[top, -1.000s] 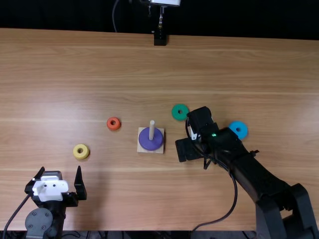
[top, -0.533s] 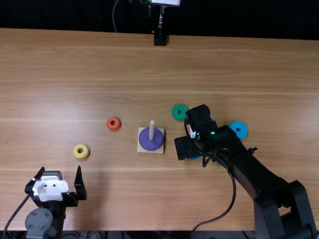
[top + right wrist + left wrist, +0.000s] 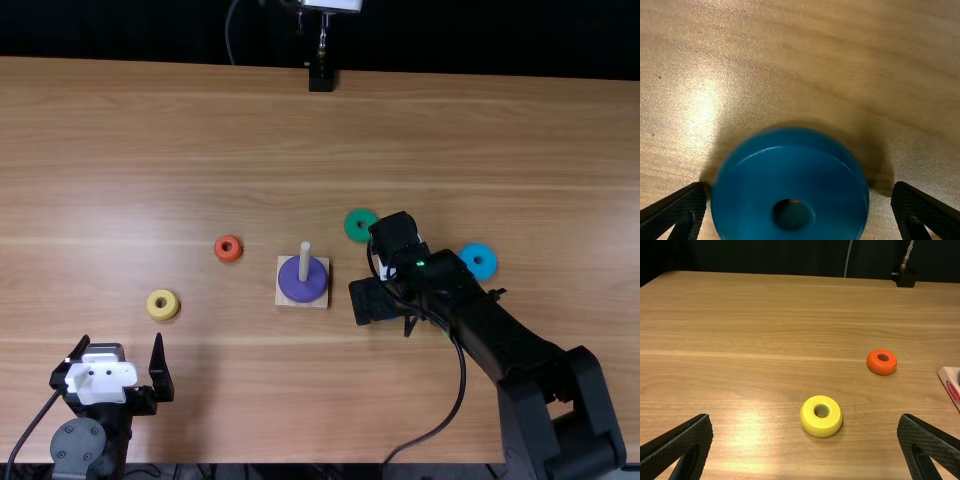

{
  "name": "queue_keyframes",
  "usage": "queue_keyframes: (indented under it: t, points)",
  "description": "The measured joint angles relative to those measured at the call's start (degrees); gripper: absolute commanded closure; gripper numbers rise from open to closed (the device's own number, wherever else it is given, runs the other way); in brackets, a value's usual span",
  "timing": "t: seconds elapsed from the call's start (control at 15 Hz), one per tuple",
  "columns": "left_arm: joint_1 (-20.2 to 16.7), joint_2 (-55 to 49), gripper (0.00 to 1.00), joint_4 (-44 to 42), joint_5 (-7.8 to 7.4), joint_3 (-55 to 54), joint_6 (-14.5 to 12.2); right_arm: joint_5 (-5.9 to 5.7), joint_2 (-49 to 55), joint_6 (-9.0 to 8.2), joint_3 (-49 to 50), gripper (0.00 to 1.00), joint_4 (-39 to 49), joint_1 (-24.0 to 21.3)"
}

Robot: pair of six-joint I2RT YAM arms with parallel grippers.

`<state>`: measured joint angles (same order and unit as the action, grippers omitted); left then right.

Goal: Build the Hanoi tower: stack the rings onto the peg from bottom to top in this color order: purple, dark blue, light blue, dark green, light green, yellow, orange.

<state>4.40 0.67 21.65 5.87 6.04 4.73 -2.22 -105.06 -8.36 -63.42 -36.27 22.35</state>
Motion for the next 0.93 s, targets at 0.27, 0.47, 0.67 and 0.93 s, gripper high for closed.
queue_keyframes:
  t: [0.27, 0.47, 0.67, 0.93]
  points:
    - [0.0, 0.0, 0.0, 0.04, 0.0, 0.0, 0.02, -0.37, 0.0, 0.07, 0.0, 1.0, 0.59, 0.0]
    - [0.0, 0.0, 0.0, 0.02, -0.02, 0.0, 0.02, -0.37, 0.02, 0.04, -0.5, 1.0, -0.2, 0.07]
    - [0.0, 0.0, 0.0, 0.02, 0.0, 0.0, 0.02, -0.39, 0.02, 0.15, -5.46, 1.0, -0.66, 0.15]
    - [0.0, 0.0, 0.0, 0.02, 0.0, 0.0, 0.0, -0.55, 2.08, 0.55, -17.53, 1.0, -17.94, 0.68]
